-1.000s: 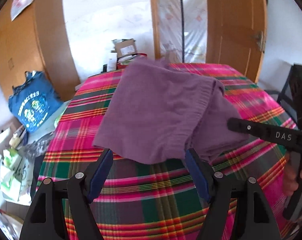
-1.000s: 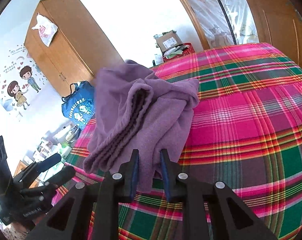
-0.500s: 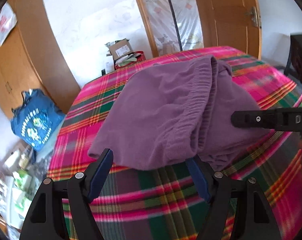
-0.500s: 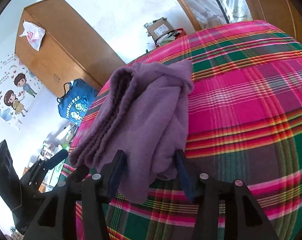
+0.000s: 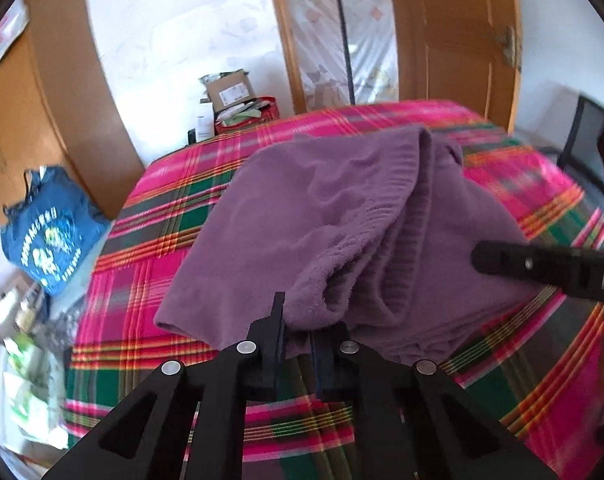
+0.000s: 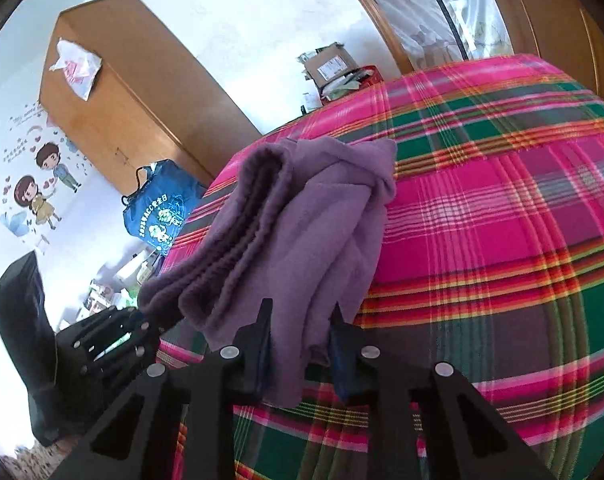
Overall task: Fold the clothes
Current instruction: 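Lower the held purple garment onto the plaid sheet with the right gripper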
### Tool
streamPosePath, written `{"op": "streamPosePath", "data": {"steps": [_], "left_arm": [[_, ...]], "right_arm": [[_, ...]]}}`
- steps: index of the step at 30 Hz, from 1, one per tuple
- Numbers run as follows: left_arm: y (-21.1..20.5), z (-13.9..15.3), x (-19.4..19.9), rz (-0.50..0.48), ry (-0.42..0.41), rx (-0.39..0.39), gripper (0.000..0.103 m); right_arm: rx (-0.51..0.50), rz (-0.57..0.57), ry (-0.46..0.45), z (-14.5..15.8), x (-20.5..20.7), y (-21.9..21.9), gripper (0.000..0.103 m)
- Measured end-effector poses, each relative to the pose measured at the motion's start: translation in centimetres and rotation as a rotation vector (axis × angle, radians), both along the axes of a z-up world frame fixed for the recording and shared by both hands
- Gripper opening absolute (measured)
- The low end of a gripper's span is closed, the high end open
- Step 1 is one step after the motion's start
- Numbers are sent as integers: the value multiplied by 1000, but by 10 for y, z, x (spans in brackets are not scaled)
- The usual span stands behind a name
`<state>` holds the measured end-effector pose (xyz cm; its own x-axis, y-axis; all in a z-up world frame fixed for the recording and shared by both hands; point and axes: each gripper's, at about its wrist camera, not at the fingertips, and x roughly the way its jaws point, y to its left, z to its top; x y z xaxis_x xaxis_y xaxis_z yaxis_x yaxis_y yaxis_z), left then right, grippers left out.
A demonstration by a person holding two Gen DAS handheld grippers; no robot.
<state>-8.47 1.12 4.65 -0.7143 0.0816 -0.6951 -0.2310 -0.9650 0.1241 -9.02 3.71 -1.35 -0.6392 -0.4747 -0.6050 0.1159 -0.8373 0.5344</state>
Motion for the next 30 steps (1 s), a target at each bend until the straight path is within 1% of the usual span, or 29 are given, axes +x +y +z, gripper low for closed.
{"op": "streamPosePath", "data": {"steps": [1,4,7,10,17,21,25,30], "left_arm": [[-5,3,2,11,4,26,10],[-12,15,7,39,30,59,9],[-14,21,10,39,21,90,10],[-12,23,11,32,-11,123,10],[4,34,32,-39,-50,215,10],[12,40,42,-70,-76,271,10],[16,42,55,-95,-97,331,10],[14,43,71,-97,-108,374,9]], "right_arm": [[-2,-2,4,2,1,1,23],[-7,-13,16,8,6,8,23],[-12,-34,30,11,13,16,22],[-18,-51,39,11,25,26,22],[5,-96,58,17,60,48,21],[28,-144,65,27,79,68,21],[57,-189,58,31,96,85,21],[77,-238,48,34,111,102,21]]}}
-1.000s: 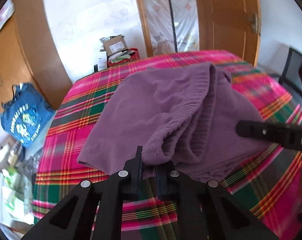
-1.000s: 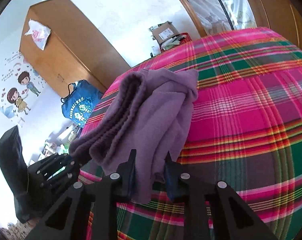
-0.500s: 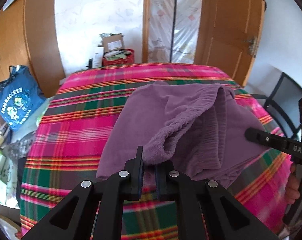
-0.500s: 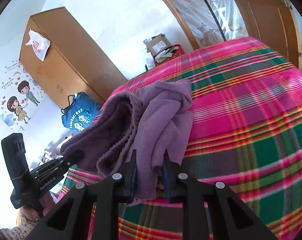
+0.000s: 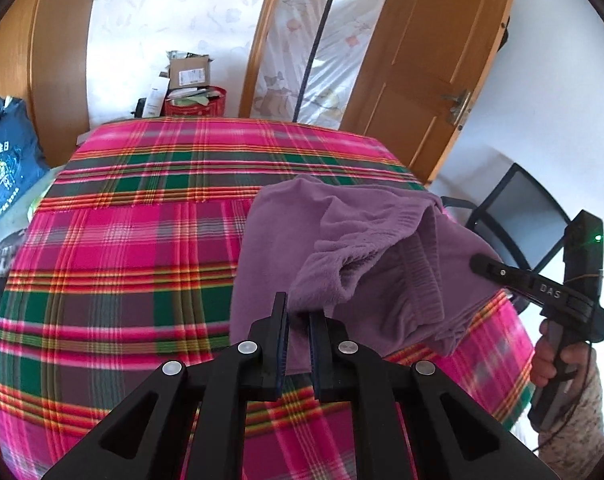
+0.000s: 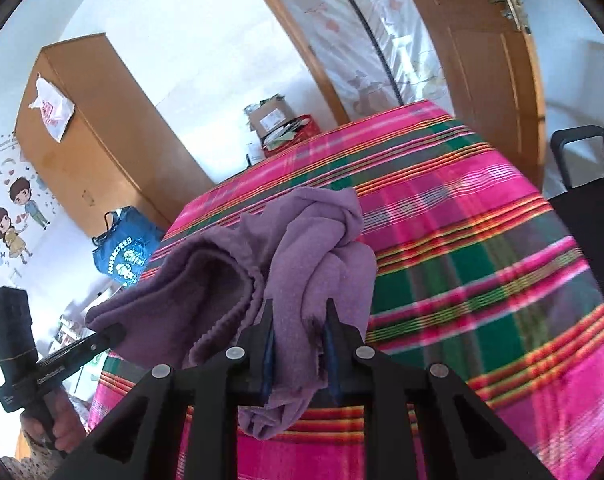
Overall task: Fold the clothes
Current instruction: 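Lower the held purple garment onto the plaid sheet with the right gripper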
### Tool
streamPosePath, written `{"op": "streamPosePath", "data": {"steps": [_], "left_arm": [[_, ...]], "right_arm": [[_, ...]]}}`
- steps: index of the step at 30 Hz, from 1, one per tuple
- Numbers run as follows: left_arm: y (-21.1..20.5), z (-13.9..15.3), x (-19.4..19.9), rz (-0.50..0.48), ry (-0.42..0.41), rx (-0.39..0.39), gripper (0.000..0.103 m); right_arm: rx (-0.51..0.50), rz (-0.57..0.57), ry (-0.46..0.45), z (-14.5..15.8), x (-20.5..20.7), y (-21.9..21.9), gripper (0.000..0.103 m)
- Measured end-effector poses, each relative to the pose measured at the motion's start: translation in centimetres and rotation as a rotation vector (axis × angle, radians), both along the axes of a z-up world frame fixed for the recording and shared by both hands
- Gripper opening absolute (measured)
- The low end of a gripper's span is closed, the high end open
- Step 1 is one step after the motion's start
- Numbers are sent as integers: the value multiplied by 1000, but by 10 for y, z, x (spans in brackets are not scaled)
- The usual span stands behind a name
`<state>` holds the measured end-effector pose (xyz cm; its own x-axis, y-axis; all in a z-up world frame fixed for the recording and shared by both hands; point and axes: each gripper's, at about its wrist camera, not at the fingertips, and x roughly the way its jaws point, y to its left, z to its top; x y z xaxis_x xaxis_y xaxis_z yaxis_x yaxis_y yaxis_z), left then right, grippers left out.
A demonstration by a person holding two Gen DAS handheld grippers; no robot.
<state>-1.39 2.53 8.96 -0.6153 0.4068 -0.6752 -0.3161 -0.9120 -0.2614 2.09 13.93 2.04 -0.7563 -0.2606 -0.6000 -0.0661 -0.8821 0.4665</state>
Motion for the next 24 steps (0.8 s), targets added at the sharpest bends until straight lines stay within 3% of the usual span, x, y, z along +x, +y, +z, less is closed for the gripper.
{"op": "streamPosePath", "data": {"steps": [10,13,18,24], "left_arm": [[-10,-12,0,18,-58,38,9],[-2,-16,2,-10,-55,14,9],[21,-25,5,-76,-72,-55,16],[39,-26,18,-131,-19,-104,27]], "right_arm": [[-4,-72,-40,-15,12,23,21],[-30,-99,-44,-22,11,28,25],[30,-110,-66,-24,13,23,33],[80,-156,-6,-10,29,21,38]]}}
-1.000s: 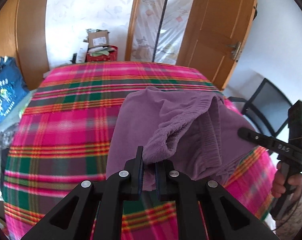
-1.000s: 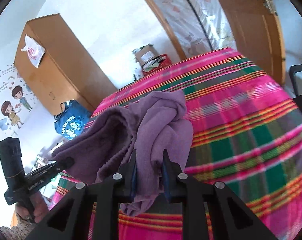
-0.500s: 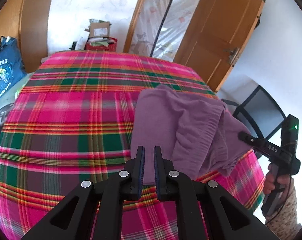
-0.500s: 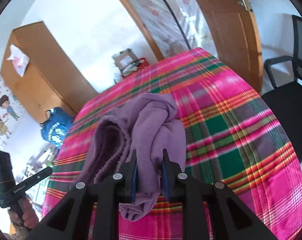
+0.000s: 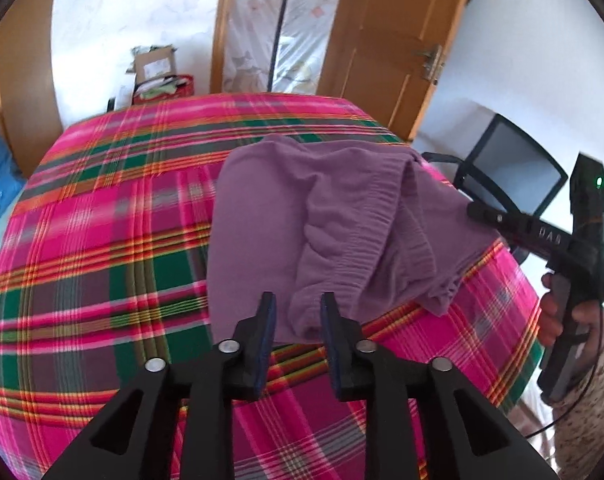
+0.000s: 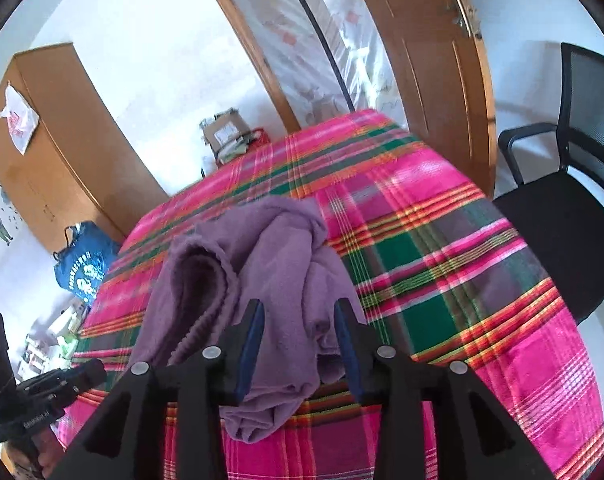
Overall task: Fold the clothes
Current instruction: 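Lower the held purple garment onto the plaid sheet with the right gripper, then grasp the garment's waistband edge with the right gripper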
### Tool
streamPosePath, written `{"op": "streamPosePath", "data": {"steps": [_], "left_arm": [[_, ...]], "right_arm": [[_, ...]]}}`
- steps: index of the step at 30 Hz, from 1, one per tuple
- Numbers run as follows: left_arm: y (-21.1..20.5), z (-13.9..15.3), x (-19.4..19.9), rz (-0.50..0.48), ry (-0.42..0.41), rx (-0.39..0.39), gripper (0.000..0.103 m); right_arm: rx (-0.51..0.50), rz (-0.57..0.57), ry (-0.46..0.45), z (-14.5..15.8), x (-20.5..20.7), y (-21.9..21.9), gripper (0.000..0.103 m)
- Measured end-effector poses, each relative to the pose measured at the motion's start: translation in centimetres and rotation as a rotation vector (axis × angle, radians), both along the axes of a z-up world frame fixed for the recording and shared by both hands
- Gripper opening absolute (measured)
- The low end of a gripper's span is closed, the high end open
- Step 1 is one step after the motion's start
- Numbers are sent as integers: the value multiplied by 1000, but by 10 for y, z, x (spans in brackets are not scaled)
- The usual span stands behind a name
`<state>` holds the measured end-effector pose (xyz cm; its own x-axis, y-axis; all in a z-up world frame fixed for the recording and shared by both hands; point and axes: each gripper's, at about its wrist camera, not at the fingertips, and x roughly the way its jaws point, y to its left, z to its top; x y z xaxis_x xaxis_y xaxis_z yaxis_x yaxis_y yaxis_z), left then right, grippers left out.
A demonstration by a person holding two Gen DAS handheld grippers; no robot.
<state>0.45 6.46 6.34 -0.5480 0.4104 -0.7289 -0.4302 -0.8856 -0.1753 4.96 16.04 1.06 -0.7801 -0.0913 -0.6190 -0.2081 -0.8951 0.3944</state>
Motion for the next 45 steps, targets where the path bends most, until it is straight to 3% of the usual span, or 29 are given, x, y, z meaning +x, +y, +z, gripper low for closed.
{"op": "streamPosePath", "data": {"steps": [6,9,13,16,19,28,38,43,44,45], "left_arm": [[7,0,4,-7,16,-35,27],[11,-2,5,-17,13,-51,27],[15,-4,9,-27,22,-83,27],[18,-4,13,-43,35,-102,27],[21,-8,19,-88,62,-133,29],[36,-15,30,-177,194,-266,31],[50,-28,17,-179,163,-310,32],[47,-30,6,-156,125,-275,34],[45,-30,5,-150,121,-263,34],[41,-28,3,-139,113,-244,34]], "right_arm": [[85,-18,83,15,16,-11,38],[74,53,107,17,16,-21,41],[81,221,81,9,4,-48,43],[69,281,36,-3,-6,-60,53],[70,315,-5,-13,-15,-66,54],[89,306,-19,-16,-19,-70,54],[132,267,-59,-20,-20,-76,56],[98,268,-47,-22,-25,-75,58],[98,272,-44,-21,-26,-76,56],[105,276,-39,-20,-27,-77,47]]}}
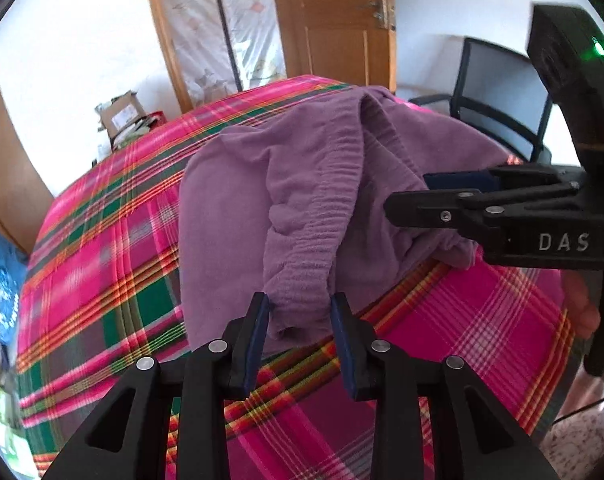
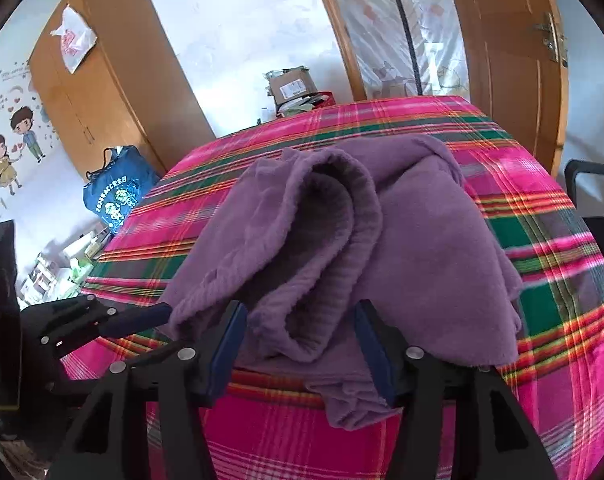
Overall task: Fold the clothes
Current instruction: 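Grasp the garment's waistband edge with the right gripper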
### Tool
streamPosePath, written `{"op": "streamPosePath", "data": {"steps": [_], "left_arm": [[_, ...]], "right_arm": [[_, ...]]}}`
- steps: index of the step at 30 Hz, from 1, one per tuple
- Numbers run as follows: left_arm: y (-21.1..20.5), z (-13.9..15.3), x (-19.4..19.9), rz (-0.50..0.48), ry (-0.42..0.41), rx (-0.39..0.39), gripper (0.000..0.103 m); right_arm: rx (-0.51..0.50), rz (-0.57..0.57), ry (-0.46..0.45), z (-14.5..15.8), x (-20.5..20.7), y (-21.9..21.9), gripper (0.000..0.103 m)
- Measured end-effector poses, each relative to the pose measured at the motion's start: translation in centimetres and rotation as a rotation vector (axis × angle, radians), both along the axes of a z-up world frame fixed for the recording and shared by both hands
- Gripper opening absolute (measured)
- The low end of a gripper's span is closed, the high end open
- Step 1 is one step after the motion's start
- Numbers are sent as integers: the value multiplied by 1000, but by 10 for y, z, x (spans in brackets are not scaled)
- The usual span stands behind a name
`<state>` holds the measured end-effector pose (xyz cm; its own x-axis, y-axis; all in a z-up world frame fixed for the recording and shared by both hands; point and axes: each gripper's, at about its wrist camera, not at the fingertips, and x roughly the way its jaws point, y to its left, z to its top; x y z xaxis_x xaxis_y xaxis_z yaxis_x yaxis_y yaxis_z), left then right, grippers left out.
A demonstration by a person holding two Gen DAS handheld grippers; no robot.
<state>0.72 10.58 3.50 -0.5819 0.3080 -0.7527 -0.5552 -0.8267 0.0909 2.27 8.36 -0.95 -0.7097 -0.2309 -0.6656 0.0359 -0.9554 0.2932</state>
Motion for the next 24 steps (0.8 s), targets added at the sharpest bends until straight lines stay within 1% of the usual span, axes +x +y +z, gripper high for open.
{"op": "streamPosePath", "data": {"steps": [1,2,3,4,5,7,9,12,14,16,18,21,24], "left_arm": [[-3,2,-2,6,-8,23,34],[-6,3,-4,12,-17,46,34],[-10,5,-6,24,-26,66,34],[-14,6,-7,36,-30,83,34],[-17,6,-8,47,-33,98,34],[-24,7,-12,67,-40,119,30],[-28,6,-15,82,-53,138,30],[-31,2,-15,75,-93,161,30],[-31,0,-13,75,-106,157,30],[-32,-1,-11,75,-113,165,30],[-31,0,-6,60,-102,174,30],[-28,3,3,42,-49,148,32],[-21,0,5,52,-1,66,34]], "right_arm": [[8,3,3,1,-1,-1,36],[14,8,5,2,-1,-3,30],[19,20,5,2,-2,-5,20],[25,31,6,3,-2,-7,14],[38,40,9,4,-2,-9,14],[57,51,31,8,1,-11,12],[46,47,52,12,3,-10,12],[42,43,69,17,4,-9,12],[42,47,74,19,4,-10,12],[35,49,80,21,3,-12,12],[34,46,80,21,2,-13,12],[34,41,79,21,1,-13,12],[26,39,81,21,1,-11,12]]}}
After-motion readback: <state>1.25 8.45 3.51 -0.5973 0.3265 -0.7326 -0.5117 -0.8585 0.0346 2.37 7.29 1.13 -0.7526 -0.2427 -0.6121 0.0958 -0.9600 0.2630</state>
